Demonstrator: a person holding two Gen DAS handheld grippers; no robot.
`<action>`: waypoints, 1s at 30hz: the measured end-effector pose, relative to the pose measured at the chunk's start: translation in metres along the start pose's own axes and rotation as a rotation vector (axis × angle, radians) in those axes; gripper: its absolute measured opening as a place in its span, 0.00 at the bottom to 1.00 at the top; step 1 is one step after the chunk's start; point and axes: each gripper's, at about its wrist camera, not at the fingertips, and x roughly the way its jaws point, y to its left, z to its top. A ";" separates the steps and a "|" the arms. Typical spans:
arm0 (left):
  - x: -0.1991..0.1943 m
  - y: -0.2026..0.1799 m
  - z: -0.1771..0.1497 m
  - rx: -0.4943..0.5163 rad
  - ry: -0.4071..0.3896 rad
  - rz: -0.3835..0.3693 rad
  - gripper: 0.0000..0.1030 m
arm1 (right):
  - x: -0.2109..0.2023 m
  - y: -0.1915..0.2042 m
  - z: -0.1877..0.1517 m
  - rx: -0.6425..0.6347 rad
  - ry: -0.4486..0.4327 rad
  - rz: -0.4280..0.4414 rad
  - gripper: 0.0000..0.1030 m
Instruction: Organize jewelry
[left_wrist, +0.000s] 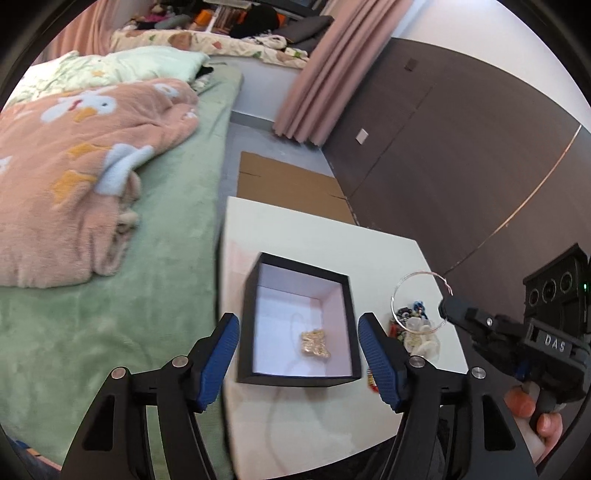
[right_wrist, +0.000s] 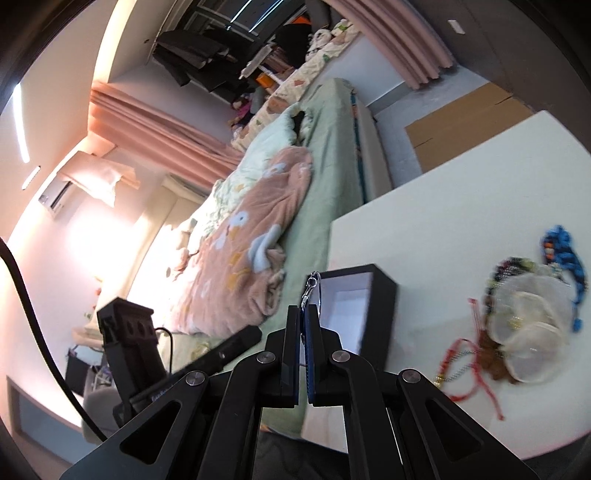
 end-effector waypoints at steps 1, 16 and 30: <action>-0.004 0.004 0.000 -0.005 -0.007 0.002 0.66 | 0.006 0.004 0.001 -0.005 0.006 0.008 0.04; -0.018 -0.011 -0.010 0.019 -0.037 -0.016 0.66 | -0.007 -0.005 -0.011 0.039 -0.013 -0.027 0.63; -0.009 -0.086 -0.043 0.177 0.018 -0.087 0.57 | -0.108 -0.039 -0.033 0.103 -0.129 -0.160 0.63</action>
